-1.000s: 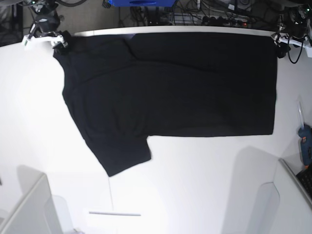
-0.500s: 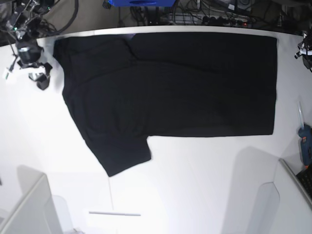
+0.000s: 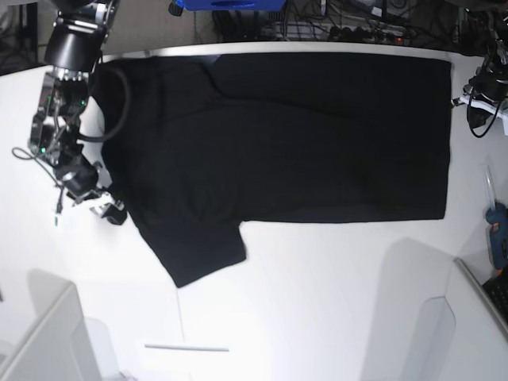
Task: Fold the T-shirt properly
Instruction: 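Reach the right gripper to the opposite sleeve and grasp it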
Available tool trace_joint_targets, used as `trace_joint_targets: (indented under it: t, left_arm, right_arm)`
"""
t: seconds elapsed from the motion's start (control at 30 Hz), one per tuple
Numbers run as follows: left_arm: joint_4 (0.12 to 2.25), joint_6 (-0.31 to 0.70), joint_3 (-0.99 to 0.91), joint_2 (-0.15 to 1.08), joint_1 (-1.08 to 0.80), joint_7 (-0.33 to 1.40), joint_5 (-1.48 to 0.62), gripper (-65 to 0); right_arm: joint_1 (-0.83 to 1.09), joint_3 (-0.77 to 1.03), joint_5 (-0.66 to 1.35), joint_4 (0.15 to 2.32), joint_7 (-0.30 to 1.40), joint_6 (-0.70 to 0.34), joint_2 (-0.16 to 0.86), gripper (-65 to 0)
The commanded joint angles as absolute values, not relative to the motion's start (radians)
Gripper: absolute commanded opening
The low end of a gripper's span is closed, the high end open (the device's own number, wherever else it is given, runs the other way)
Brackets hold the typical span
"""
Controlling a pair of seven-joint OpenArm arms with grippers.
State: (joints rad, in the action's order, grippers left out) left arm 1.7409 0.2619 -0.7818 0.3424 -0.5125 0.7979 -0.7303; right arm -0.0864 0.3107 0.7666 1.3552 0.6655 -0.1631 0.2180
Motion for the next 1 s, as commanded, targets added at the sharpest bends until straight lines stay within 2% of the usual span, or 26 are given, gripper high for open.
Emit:
trace_joint_targets:
  t: [0.0, 0.17, 0.27, 0.33, 0.57, 0.7, 0.97]
  left_arm:
    - [1.756, 0.263, -0.792, 0.364, -0.513, 0.776, -0.737, -65.0]
    - [1.756, 0.263, -0.8, 0.364, -0.519, 0.776, -0.737, -65.0]
    - [1.756, 0.263, -0.802, 0.364, -0.522, 0.776, -0.737, -65.0]
    - [1.756, 0.263, -0.803, 0.364, -0.524, 0.776, -0.737, -65.0]
    - [1.756, 0.26, -0.803, 0.363, -0.524, 0.776, -0.737, -65.0]
    - [1.75, 0.26, -0.803, 0.363, -0.524, 0.776, -0.737, -65.0]
    - [1.75, 0.26, -0.803, 0.361, -0.524, 0.776, -0.737, -65.0]
  right_arm:
    - [-0.148, 0.294, 0.779, 1.322, 0.644, -0.168, 0.243, -35.1]
    - [-0.363, 0.177, 0.779, 1.07, 0.644, -0.168, 0.289, -33.8]
    - [-0.484, 0.093, 0.779, 0.917, 0.639, -0.168, 0.3, -27.0]
    - [-0.561, 0.028, 0.779, 0.811, 0.598, -0.174, 0.303, -23.9]
    - [-0.733, -0.255, 0.78, 0.487, 0.387, -0.188, 0.308, -23.0]
    - [-0.75, -0.309, 0.782, 0.415, 0.326, -0.272, 0.294, -23.1]
    - [-0.745, -0.314, 0.78, 0.415, 0.334, -0.275, 0.26, -23.4]
